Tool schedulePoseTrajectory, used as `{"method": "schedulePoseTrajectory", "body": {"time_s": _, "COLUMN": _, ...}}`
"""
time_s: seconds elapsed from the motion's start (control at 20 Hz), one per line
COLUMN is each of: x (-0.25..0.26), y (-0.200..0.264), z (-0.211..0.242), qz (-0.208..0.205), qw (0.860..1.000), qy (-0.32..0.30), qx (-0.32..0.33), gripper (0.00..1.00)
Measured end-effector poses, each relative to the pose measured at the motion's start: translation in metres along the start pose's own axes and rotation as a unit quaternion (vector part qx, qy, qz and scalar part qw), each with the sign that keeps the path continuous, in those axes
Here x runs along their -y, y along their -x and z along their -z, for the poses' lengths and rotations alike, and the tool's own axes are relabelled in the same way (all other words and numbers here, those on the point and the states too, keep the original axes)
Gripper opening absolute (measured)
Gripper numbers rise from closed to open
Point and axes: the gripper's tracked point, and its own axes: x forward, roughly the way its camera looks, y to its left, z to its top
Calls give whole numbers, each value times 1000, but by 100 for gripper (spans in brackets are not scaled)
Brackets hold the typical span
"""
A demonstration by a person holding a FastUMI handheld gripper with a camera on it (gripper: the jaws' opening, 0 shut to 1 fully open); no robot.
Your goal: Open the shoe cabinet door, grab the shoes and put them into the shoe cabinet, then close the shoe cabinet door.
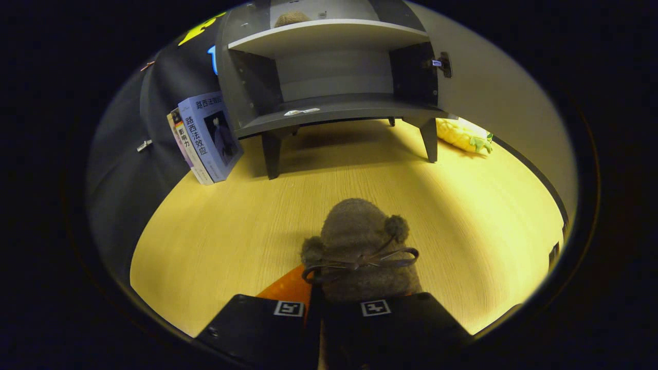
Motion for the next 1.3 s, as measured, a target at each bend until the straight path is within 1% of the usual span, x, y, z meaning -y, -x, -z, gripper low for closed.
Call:
{"method": "schedulePoseTrajectory", "body": {"time_s": 0.1, "x": -1, "y": 1, "z": -4, "qz": -6, "qw": 1000, "qy": 12, "qx": 3, "gripper": 9}}
{"method": "schedulePoseTrajectory", "body": {"time_s": 0.2, "x": 0, "y": 10, "z": -19, "qz": -8, "qw": 1000, "qy": 17, "qx": 13, "gripper": 9}}
{"method": "schedulePoseTrajectory", "body": {"time_s": 0.4, "x": 4, "y": 48, "z": -70, "qz": -16, "qw": 999, "qy": 23, "qx": 25, "gripper": 9}}
{"method": "schedulePoseTrajectory", "body": {"time_s": 0.5, "x": 10, "y": 72, "z": -104, "qz": -7, "qw": 999, "qy": 33, "qx": 36, "gripper": 9}}
{"method": "schedulePoseTrajectory", "body": {"time_s": 0.65, "x": 12, "y": 107, "z": -159, "qz": -2, "qw": 999, "qy": 26, "qx": 40, "gripper": 9}}
{"method": "schedulePoseTrajectory", "body": {"time_s": 0.8, "x": 11, "y": 132, "z": -220, "qz": 5, "qw": 998, "qy": 25, "qx": 57, "gripper": 9}}
{"method": "schedulePoseTrajectory", "body": {"time_s": 0.85, "x": 6, "y": 138, "z": -241, "qz": 0, "qw": 998, "qy": 21, "qx": 65, "gripper": 9}}
{"method": "schedulePoseTrajectory", "body": {"time_s": 0.95, "x": -5, "y": 146, "z": -284, "qz": -14, "qw": 996, "qy": 4, "qx": 85, "gripper": 9}}
{"method": "schedulePoseTrajectory", "body": {"time_s": 1.1, "x": -15, "y": 145, "z": -345, "qz": -24, "qw": 994, "qy": 1, "qx": 111, "gripper": 9}}
{"method": "schedulePoseTrajectory", "body": {"time_s": 1.2, "x": -19, "y": 137, "z": -379, "qz": -25, "qw": 993, "qy": 6, "qx": 118, "gripper": 9}}
{"method": "schedulePoseTrajectory", "body": {"time_s": 1.3, "x": -21, "y": 120, "z": -417, "qz": -26, "qw": 992, "qy": 1, "qx": 124, "gripper": 8}}
